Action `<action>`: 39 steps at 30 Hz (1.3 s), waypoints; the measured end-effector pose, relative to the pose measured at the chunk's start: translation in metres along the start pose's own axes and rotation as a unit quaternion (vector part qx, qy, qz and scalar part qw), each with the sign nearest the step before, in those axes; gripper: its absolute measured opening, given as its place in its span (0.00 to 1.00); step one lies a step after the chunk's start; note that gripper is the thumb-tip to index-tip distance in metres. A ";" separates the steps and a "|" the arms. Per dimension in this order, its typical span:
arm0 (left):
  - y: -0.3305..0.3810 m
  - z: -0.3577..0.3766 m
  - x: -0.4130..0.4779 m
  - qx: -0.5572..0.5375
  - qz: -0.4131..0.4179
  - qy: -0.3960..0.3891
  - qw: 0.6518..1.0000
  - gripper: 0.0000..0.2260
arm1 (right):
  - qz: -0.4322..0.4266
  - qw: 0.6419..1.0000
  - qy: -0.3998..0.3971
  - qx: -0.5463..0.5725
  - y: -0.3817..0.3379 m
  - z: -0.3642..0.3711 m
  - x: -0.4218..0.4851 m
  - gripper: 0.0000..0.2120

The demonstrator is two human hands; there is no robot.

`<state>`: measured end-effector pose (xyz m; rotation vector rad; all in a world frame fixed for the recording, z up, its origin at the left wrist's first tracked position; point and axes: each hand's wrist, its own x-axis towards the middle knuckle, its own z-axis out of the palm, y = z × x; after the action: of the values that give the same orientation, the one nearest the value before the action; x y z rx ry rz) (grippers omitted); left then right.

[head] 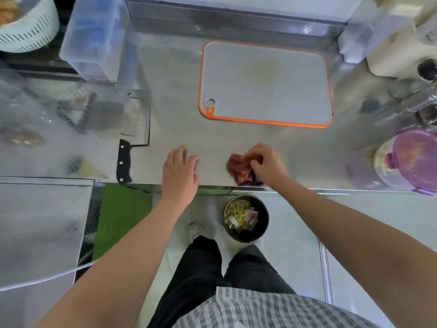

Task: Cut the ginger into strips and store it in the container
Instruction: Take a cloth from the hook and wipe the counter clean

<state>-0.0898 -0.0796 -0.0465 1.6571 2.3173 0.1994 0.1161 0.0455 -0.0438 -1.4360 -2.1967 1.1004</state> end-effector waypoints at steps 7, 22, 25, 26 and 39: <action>0.033 0.013 -0.002 0.035 0.013 -0.054 0.998 0.25 | -0.015 0.997 -0.010 -0.079 0.013 0.021 -0.027 0.22; 0.167 0.045 0.003 -0.017 0.027 0.034 0.999 0.13 | 0.043 0.997 -0.065 0.018 0.087 -0.093 -0.092 0.18; 0.226 0.054 0.004 -0.081 0.025 0.053 0.995 0.12 | 0.163 0.981 -0.075 0.078 0.119 -0.134 -0.113 0.14; 0.249 0.057 0.006 -0.106 0.026 0.054 0.993 0.12 | 0.214 0.969 -0.058 0.107 0.139 -0.148 -0.121 0.14; 0.485 0.075 0.032 -0.559 -0.222 -0.248 0.760 0.12 | 0.383 0.840 0.153 0.353 0.255 -0.287 -0.157 0.32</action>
<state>0.3612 0.1072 0.0104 0.4460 1.5108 0.7457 0.5283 0.0868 -0.0148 -1.9356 -0.7880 1.5390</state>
